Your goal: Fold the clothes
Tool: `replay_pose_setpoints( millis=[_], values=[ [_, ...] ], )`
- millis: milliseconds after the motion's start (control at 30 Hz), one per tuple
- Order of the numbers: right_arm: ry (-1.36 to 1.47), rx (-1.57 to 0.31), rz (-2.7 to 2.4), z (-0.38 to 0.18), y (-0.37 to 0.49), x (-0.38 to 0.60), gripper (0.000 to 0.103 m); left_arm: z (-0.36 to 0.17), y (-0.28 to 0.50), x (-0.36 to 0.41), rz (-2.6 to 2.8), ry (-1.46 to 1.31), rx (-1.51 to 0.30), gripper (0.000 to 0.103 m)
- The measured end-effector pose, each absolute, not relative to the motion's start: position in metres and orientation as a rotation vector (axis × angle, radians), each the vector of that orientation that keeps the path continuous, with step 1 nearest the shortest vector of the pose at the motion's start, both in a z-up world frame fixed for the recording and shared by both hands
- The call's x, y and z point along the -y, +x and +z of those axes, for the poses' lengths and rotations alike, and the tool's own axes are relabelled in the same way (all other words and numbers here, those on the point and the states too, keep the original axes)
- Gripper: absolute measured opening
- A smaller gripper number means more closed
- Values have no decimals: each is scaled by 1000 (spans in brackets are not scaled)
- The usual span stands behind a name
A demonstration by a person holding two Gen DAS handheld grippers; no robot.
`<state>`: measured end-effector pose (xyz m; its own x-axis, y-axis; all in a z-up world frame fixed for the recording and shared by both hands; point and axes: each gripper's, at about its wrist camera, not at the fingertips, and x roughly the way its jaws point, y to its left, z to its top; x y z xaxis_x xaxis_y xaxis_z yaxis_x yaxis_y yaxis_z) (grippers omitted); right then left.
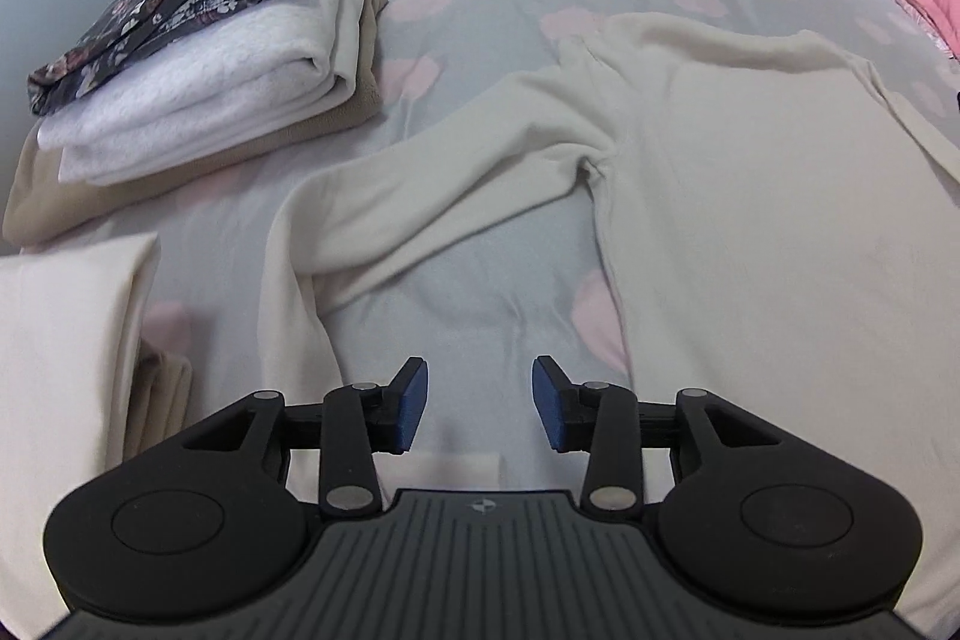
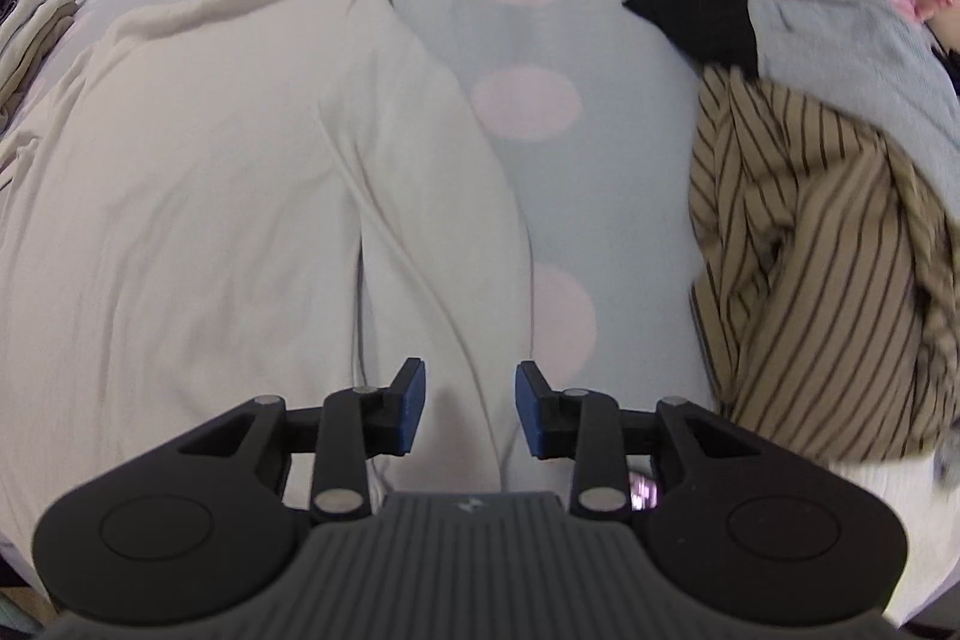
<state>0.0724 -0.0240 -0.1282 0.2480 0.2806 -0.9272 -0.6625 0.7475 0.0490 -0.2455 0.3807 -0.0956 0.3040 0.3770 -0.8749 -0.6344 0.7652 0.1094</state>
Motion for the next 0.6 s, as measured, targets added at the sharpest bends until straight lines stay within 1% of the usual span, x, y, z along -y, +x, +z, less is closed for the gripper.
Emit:
replay_pose_setpoints(
  millis=[200,233,267,467,600],
  values=[
    [-323,-1276,648,-161,69,48,35,-101,-254,-350,670,-221,-1077,38],
    [-301,-1290,653,-164,68,50,24,-101,-256,-346,674,-207,-1075,38],
    [-276,-1293,664,-163,68,53,11,-101,-257,-342,678,-194,-1073,38],
    [-251,-1222,656,-132,61,58,10,-98,-269,-332,695,-207,-1054,38],
    [-253,-1169,624,-107,72,66,10,-101,-269,-331,693,-209,-1065,38]
  ],
)
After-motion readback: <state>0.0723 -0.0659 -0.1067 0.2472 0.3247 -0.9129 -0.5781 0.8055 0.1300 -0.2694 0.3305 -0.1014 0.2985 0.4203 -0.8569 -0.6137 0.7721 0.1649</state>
